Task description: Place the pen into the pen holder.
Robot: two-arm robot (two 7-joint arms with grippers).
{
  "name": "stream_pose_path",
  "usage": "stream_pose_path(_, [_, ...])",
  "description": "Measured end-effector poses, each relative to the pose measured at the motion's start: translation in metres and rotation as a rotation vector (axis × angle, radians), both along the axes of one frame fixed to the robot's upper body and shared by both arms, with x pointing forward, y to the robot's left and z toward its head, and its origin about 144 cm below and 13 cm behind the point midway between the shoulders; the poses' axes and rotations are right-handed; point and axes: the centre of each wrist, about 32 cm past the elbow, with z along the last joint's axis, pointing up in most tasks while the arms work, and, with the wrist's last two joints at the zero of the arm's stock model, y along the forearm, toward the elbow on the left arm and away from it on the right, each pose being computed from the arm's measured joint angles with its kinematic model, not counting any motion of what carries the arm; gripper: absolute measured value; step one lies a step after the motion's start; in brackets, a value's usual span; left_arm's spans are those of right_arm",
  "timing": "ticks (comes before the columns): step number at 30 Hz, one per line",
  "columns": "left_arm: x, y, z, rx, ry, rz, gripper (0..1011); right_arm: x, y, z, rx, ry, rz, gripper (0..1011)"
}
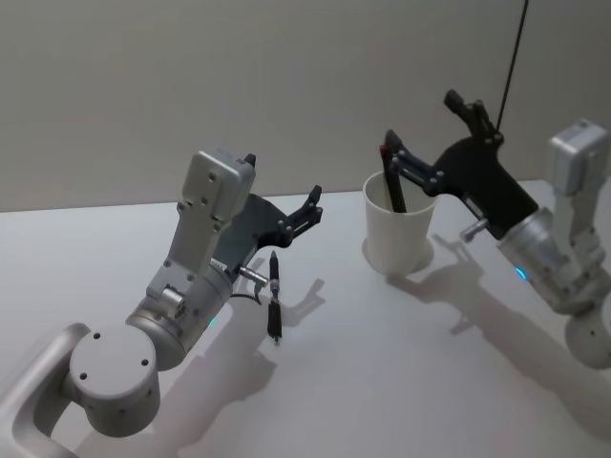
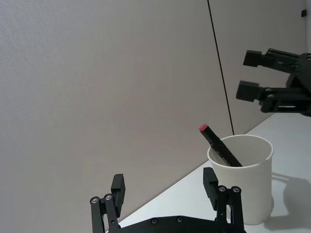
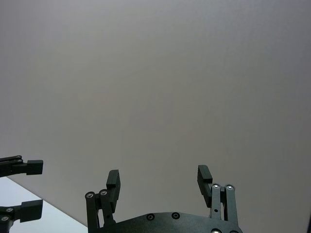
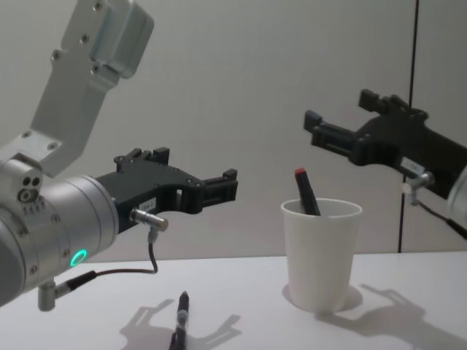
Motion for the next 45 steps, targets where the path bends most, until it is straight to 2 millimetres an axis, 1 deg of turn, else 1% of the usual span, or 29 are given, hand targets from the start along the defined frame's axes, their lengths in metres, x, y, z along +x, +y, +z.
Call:
stream_pose_path(2, [0.000, 0.000, 0.000, 0.000, 0.000, 0.000, 1001, -0.003, -0.002, 0.001, 0.005, 0.004, -0.007, 1002])
stream_pose_path(10, [0.000, 0.000, 0.000, 0.000, 0.000, 0.000, 1001, -0.006, -0.003, 0.000, 0.009, 0.015, -0.015, 1002])
stream_pose_path(16, [0.000, 0.000, 0.000, 0.000, 0.000, 0.000, 1001, -0.017, -0.006, 0.000, 0.019, 0.056, -0.043, 1002])
stream_pose_path(31, [0.000, 0.000, 0.000, 0.000, 0.000, 0.000, 1001, -0.058, -0.017, 0.001, 0.042, 0.211, -0.150, 1002])
stream_pose_path(45, [0.000, 0.000, 0.000, 0.000, 0.000, 0.000, 1001, -0.097, -0.022, 0.009, 0.042, 0.348, -0.238, 1002])
